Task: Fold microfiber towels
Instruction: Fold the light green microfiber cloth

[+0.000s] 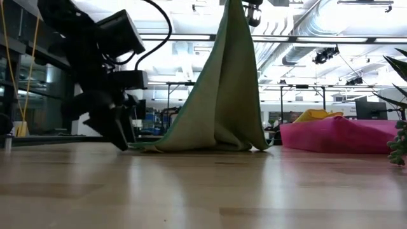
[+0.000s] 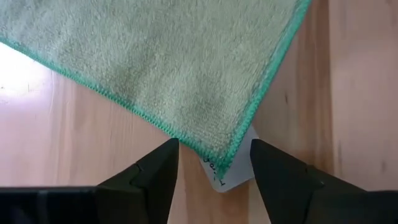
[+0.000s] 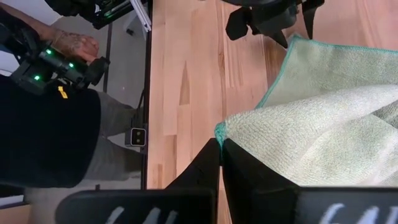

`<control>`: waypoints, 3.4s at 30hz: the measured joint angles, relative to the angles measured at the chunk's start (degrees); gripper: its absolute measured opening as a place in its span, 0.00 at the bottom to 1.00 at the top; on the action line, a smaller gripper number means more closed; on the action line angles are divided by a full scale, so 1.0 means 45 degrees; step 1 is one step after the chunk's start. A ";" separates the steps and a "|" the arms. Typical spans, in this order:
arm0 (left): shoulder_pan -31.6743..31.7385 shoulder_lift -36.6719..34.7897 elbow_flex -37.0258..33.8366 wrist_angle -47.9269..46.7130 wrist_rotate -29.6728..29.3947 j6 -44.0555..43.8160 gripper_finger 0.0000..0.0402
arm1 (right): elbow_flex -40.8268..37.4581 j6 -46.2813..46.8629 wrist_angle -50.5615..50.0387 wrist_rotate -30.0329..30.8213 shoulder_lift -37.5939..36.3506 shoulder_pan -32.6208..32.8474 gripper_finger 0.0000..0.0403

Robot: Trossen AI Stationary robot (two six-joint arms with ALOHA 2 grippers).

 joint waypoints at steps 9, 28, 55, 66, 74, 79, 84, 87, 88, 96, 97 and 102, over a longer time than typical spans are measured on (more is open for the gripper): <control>0.0008 -0.0024 0.0000 -0.0065 -0.0798 0.0200 0.39 | 0.0000 0.0096 0.0025 0.0000 0.0000 0.0005 0.00; 0.0005 -0.0266 0.0000 0.0549 -0.1636 0.2711 0.23 | 0.0000 0.0096 0.0039 0.0005 0.0000 0.0005 0.00; 0.0005 -0.0261 0.0000 0.1028 -0.1252 0.6903 0.20 | 0.0000 0.0096 0.0042 0.0005 0.0000 0.0005 0.00; 0.0316 -0.0911 0.0876 -0.0775 -0.1170 0.5693 0.01 | 0.0419 -0.0259 -0.0531 0.0105 -0.0011 -0.0202 0.00; 0.2510 -0.4231 0.3263 -0.3942 -0.1199 0.4954 0.00 | 0.3365 -0.1253 -0.2241 0.2183 -0.0092 -0.1432 0.00; 0.4213 -0.6027 0.4970 -0.5258 -0.1300 0.4822 0.00 | 0.4364 -0.1228 -0.2400 0.4243 -0.0097 -0.2319 0.00; 0.5539 -0.6619 0.6672 -0.5948 -0.1947 0.4872 0.00 | 0.4401 -0.1172 -0.2448 0.5702 -0.0077 -0.3283 0.00; 0.6342 -0.6604 0.7405 -0.6045 -0.2438 0.5530 0.00 | 0.4413 -0.1276 -0.2314 0.5832 0.0028 -0.4059 0.00; 0.6639 -0.6568 0.7555 -0.6014 -0.2537 0.5875 0.00 | 0.4410 -0.1460 -0.2312 0.5862 0.0040 -0.4335 0.00; 0.9299 -0.5834 0.7694 -0.5789 -0.3585 0.9552 0.00 | 0.4415 -0.2874 -0.1574 0.5906 0.0387 -0.5991 0.00; 0.9635 -0.5714 0.7694 -0.5698 -0.3637 1.0034 0.00 | 0.4415 -0.2968 -0.1570 0.5902 0.0456 -0.6091 0.00; 1.0711 -0.5428 0.7689 -0.5090 -0.3438 1.0348 0.00 | 0.4413 -0.3466 -0.1594 0.5868 0.0894 -0.6261 0.00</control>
